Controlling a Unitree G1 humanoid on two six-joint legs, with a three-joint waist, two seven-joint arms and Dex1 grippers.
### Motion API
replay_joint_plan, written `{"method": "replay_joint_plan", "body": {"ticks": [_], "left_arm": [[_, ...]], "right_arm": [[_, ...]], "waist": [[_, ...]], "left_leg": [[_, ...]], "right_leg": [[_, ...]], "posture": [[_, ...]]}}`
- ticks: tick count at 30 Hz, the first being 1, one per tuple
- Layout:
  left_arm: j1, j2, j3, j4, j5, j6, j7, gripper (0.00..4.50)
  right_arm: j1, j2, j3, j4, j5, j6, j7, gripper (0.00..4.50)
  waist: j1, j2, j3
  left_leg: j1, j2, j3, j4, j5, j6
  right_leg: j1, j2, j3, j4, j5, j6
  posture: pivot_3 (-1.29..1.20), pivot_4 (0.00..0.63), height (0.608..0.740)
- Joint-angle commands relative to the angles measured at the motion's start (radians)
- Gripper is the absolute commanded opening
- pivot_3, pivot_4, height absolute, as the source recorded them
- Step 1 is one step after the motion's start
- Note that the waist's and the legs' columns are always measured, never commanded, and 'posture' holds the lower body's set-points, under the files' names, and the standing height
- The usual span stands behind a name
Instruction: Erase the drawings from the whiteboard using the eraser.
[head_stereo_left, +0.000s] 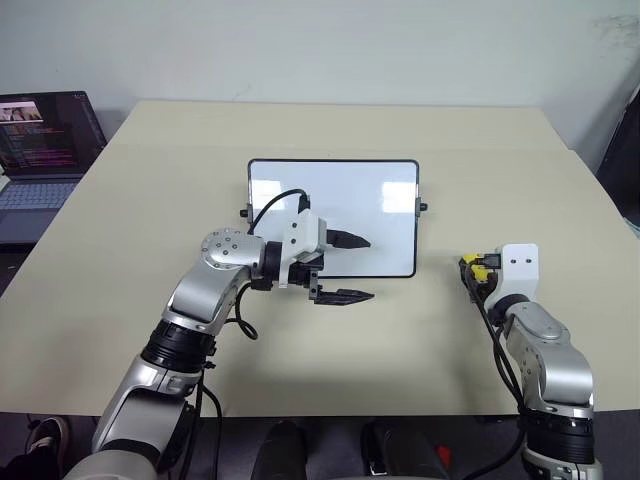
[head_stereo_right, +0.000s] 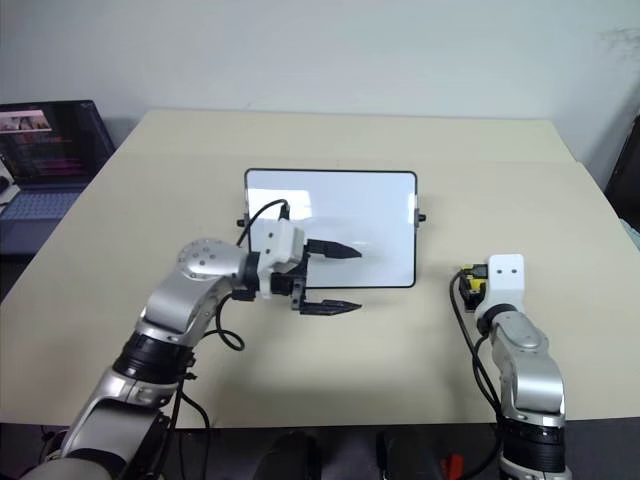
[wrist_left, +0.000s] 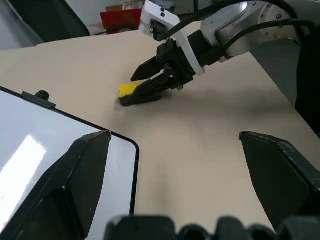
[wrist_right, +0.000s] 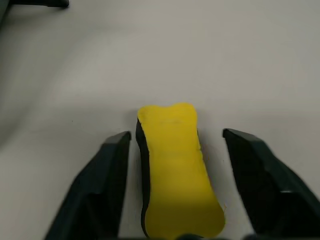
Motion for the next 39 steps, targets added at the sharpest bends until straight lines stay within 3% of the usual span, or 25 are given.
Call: {"method": "replay_joint_plan", "body": {"ticks": [1, 7, 12, 18, 23, 28, 39], "left_arm": [[0.020, 0.012, 0.035, -0.028, -0.005, 0.000, 0.027, 4.50], [0.111, 0.024, 0.172, -0.095, -0.046, 0.067, 0.188, 4.50], [0.295, -0.023, 0.311, -0.273, -0.111, 0.163, 0.391, 4.50], [0.501, -0.191, 0.383, -0.472, -0.101, 0.171, 0.685, 4.50], [0.599, -0.254, 0.458, -0.498, 0.036, 0.076, 0.897, 4.50], [0.670, -0.267, 0.513, -0.519, 0.093, 0.039, 1.000, 4.50], [0.711, -0.292, 0.484, -0.516, 0.143, 0.060, 1.105, 4.50]], "right_arm": [[-0.018, -0.018, -0.027, -0.024, 0.018, -0.045, -0.009, 4.34], [0.028, -0.049, 0.003, -0.215, 0.096, -0.084, 0.077, 4.49], [0.172, -0.037, 0.104, -0.353, 0.139, -0.116, 0.129, 4.49], [0.320, 0.015, 0.175, -0.243, 0.078, -0.473, 0.121, 4.49], [0.382, 0.023, 0.150, -0.154, 0.103, -0.614, 0.139, 4.49], [0.367, -0.004, 0.131, -0.121, 0.168, -0.659, 0.200, 4.49], [0.266, -0.063, 0.142, -0.065, 0.191, -0.616, 0.242, 4.49]], "waist": [[0.000, 0.000, 0.000], [-0.001, 0.001, 0.001], [0.001, 0.001, 0.000], [0.003, -0.001, -0.001], [0.004, -0.001, -0.001], [0.001, -0.001, -0.001], [0.004, -0.001, -0.001]], "left_leg": [[0.000, 0.000, 0.000, 0.000, 0.000, 0.000], [0.000, 0.001, 0.000, 0.000, 0.000, 0.000], [0.000, 0.002, -0.002, -0.001, 0.000, 0.000], [0.001, 0.000, -0.003, 0.001, 0.000, 0.000], [0.003, 0.000, -0.003, 0.001, 0.000, 0.000], [0.004, 0.000, -0.002, 0.000, 0.000, 0.000], [0.004, 0.000, -0.002, 0.000, 0.000, 0.000]], "right_leg": [[0.000, 0.000, 0.000, 0.000, 0.000, 0.000], [0.000, 0.000, 0.000, 0.000, 0.000, 0.000], [0.000, 0.000, -0.001, -0.001, -0.001, 0.001], [0.002, -0.010, 0.000, 0.000, -0.001, 0.002], [0.003, -0.010, 0.001, 0.000, 0.000, 0.002], [0.004, -0.009, 0.001, 0.001, 0.000, 0.002], [0.004, -0.009, 0.002, 0.000, 0.000, 0.002]], "posture": [[0.00, 0.150, 0.740], [0.00, 0.150, 0.740], [0.00, 0.150, 0.740], [0.00, 0.150, 0.740], [0.00, 0.150, 0.740], [0.00, 0.150, 0.740], [0.00, 0.150, 0.740]]}}
